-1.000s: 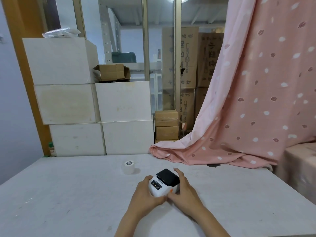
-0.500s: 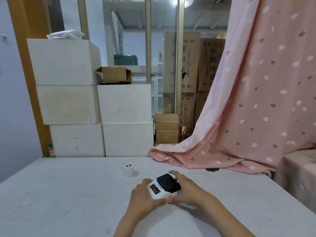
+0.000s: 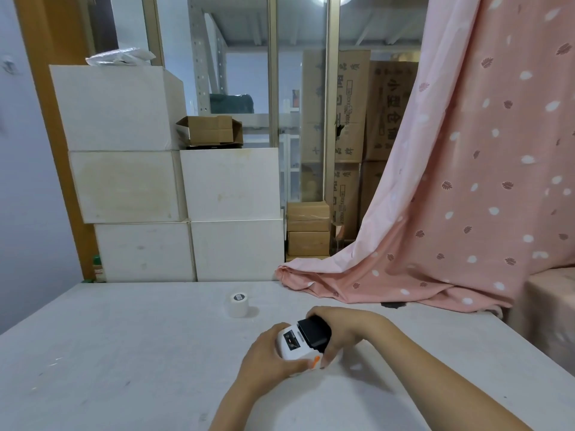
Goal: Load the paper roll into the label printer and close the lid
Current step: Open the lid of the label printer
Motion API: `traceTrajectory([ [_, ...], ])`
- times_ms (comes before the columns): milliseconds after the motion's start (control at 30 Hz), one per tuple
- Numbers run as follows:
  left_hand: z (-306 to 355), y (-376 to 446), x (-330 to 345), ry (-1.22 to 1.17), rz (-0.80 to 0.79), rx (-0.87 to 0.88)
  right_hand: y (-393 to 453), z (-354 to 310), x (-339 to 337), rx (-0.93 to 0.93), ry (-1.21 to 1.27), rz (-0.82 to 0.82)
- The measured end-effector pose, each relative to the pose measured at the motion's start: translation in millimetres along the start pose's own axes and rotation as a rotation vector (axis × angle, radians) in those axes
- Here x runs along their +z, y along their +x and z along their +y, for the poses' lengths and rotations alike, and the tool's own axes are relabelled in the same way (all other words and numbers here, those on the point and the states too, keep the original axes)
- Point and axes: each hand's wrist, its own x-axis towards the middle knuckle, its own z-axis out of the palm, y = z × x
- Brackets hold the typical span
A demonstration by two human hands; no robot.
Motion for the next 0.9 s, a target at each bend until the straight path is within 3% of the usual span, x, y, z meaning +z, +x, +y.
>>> traceTrajectory([
  [133, 1.2, -2.2, -1.2, -0.033, -0.004, -0.029, -6.0, 11.9, -0.2, -0.007, 0.163, 0.025],
  [400, 5.0, -5.2, -1.6, -0.055, -0.003, -0.034, -19.3, 46.8, 8.7, 0.018, 0.732, 0.09],
  [667, 4.9, -5.4, -0.5, -0.097, 0.029, -0.067, -23.4, 67.2, 32.0, 0.098, 0.914, 0.178],
  [767, 3.3, -4.8, -1.0, -0.084, -0.002, -0.055, -20.0, 64.1, 40.8, 0.16, 0.971, 0.326],
  [900, -2.8, -1.6, 2.5, 0.11, 0.01, 0.02, -6.9, 53.7, 45.4, 0.338, 0.91, 0.549],
])
